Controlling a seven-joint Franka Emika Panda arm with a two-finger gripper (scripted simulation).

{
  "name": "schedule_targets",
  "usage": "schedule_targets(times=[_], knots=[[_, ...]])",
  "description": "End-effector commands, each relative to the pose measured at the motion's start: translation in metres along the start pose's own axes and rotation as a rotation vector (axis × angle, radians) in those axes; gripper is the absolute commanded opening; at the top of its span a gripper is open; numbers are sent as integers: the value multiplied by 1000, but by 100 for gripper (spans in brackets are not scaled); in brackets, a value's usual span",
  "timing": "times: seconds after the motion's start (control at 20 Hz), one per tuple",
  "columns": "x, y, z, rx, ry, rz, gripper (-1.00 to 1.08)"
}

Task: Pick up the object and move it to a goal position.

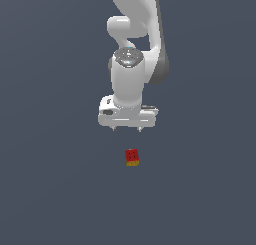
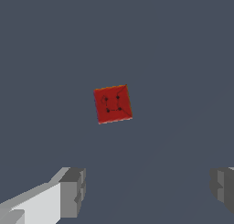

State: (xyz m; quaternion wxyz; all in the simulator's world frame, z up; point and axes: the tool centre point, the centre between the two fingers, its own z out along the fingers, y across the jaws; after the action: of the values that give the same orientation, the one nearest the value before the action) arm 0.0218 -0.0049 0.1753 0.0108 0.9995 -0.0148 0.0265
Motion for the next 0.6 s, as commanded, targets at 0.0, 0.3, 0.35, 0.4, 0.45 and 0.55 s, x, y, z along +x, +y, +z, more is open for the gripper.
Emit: schedule_targets(times=[0.0, 0.3, 0.35, 0.4, 0.45, 0.55], knots=[[2, -1, 3, 2, -3, 49, 100], [9, -3, 13, 7, -11, 203, 100], [10, -3, 14, 8, -13, 231, 100], [11, -3, 16, 9, -14, 259, 100], [12, -4, 18, 9, -16, 287, 100], [14, -5, 22, 10, -19, 342, 100]])
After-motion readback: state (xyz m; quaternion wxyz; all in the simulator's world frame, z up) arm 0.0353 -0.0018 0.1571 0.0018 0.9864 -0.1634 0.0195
